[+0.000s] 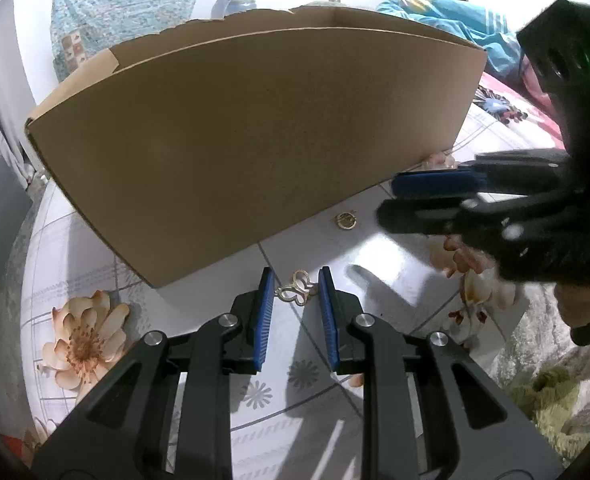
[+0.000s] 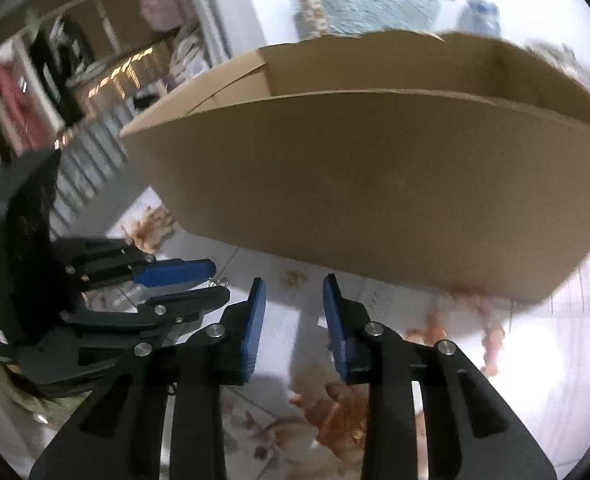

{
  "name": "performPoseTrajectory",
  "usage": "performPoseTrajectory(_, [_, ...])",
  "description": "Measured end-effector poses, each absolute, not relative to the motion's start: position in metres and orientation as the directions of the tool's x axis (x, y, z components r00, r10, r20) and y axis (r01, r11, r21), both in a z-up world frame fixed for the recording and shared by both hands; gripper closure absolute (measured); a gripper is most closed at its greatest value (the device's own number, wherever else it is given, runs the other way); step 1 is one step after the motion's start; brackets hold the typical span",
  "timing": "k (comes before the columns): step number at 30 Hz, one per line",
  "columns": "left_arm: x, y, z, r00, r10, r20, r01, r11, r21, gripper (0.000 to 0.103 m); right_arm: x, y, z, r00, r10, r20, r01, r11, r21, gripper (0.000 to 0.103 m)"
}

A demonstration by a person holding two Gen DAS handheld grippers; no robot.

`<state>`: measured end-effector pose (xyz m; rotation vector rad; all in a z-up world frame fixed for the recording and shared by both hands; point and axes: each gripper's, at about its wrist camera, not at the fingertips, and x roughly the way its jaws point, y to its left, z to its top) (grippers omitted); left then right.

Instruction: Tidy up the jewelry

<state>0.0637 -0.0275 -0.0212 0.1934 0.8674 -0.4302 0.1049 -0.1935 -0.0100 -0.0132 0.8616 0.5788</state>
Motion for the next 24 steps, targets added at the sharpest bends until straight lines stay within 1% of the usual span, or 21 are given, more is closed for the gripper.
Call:
performPoseTrajectory(2, [0.062,-0.026,-0.022,0.570,-0.290,-0.769,0.446,0.895,-0.007,0.082,0.105,-0.184,-0.011,0.525,0.442,-0.727,-0.511,0.847,0.147,0.077])
performPoseTrajectory(4, [0.062,-0.026,-0.022,0.573,-0.294,-0.765,0.450,0.893,-0.007,0.082,0.105,-0.177,-0.011,0.526,0.433,-0.732,-0.526,0.842,0.119,0.080])
performPoseTrajectory(12, [0.059,-0.018,-0.022,0.575,-0.319,-0.754,0.452,0.891,-0.032,0.082,0.107,-0.160,-0.018,0.524,0.374,-0.765,-0.571,0.821,0.010,0.085])
performPoseTrajectory(16, [0.058,-0.013,-0.022,0.573,-0.325,-0.752,0.459,0.888,-0.033,0.082,0.107,-0.158,-0.016,0.524,0.373,-0.765,-0.581,0.814,-0.001,0.087])
performPoseTrajectory(19, [0.058,-0.012,-0.023,0.572,-0.327,-0.752,0.459,0.887,-0.037,0.082,0.107,-0.159,-0.015,0.514,0.379,-0.769,-0.588,0.809,0.006,0.092])
performPoseTrajectory(24, [0.058,-0.011,-0.023,0.573,-0.327,-0.751,0.458,0.888,-0.038,0.082,0.108,-0.158,-0.014,0.512,0.382,-0.769,-0.588,0.809,0.011,0.092])
